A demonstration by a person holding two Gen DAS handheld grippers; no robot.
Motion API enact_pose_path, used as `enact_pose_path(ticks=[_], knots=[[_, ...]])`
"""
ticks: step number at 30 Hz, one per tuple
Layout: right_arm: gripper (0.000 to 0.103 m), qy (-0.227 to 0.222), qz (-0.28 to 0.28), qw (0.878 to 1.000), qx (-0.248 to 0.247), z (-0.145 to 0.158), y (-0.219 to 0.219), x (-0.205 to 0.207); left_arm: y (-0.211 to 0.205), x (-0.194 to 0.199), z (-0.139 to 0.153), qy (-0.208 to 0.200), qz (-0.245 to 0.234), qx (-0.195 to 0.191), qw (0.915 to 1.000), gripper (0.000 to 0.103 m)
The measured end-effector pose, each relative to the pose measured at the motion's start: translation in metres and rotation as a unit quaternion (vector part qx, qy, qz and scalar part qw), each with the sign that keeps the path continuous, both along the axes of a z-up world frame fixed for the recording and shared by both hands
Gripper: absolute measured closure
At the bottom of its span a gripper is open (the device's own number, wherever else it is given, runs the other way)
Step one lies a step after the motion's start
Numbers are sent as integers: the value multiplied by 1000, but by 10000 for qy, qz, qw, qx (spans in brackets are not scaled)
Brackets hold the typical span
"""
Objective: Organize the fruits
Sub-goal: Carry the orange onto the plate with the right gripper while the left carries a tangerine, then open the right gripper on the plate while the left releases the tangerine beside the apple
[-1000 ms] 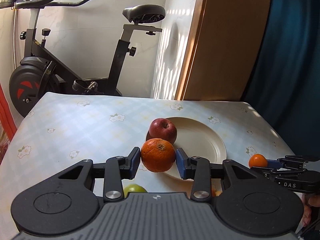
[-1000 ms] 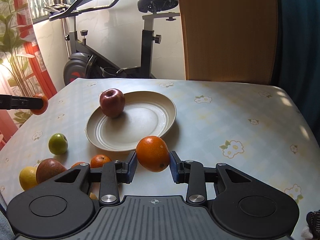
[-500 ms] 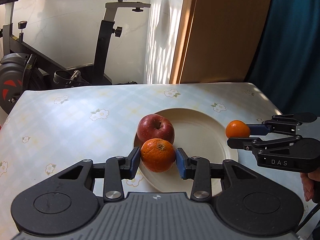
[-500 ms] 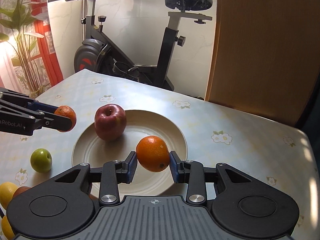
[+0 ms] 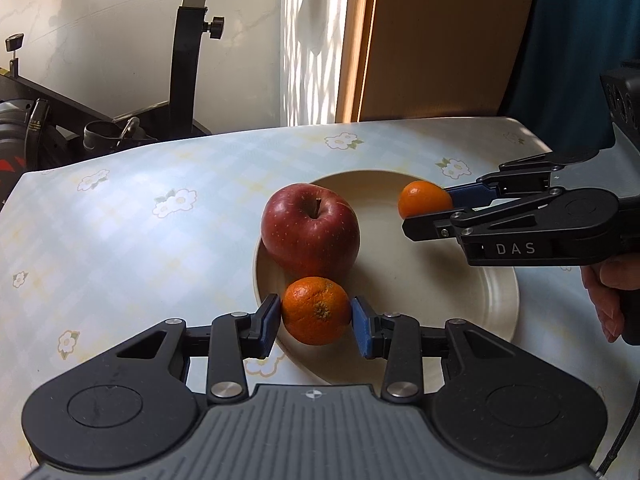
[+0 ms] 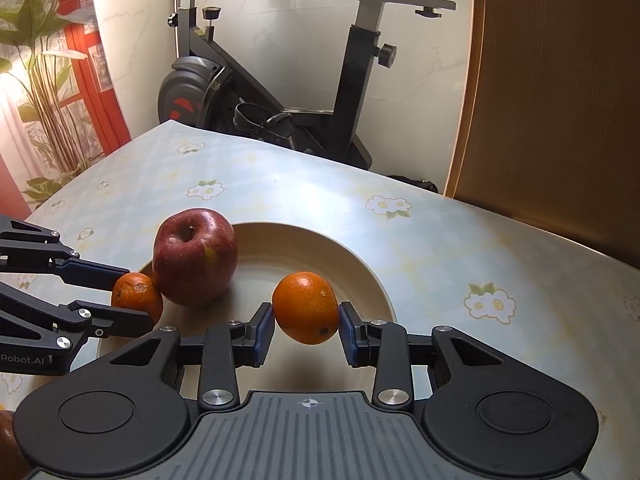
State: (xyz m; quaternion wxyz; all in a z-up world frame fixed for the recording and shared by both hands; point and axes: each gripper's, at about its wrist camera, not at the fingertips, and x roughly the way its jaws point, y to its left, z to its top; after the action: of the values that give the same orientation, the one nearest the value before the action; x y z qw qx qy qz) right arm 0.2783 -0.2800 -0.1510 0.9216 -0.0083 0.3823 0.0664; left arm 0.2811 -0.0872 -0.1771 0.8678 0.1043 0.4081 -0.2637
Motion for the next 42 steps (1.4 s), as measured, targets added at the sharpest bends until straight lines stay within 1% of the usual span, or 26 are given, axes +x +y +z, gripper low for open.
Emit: enact_pose_path(ticks=[5,13,20,22,26,32,39,41,42], knots=[[71,26,157,9999,-40,-3,6,12,-3,5,-5,30,-55,47,10000,62],[71,112,305,9994,-98,-10,14,24,-2,8,-8,107,-112,16,9999,62],[71,145,383,9990,-173,-12,18,31,1,11,-5,262,-94,-100,9996,62],[71,150,374,9990,-201,-13,18,33,1,10,-4,266,-122,-90,9995,61],[71,110,337,9992,-188,-13,18,39,0,6,-3,150,-172,-21,9997,62],[71,59,379,9991,-200,-12,26,51,2,3,-3,120,-148,-7,9998,62],[70,1,250,9995,-185,-14,27,55,0,1,-3,117,-138,1,9998,61],[69,-19,184,9996,-189,-13,26,52,-1,1,-2,113,-140,17,9998,61],[65,-46,147,9997,-167,-12,24,50,-1,2,-2,104,-140,29,9998,61]])
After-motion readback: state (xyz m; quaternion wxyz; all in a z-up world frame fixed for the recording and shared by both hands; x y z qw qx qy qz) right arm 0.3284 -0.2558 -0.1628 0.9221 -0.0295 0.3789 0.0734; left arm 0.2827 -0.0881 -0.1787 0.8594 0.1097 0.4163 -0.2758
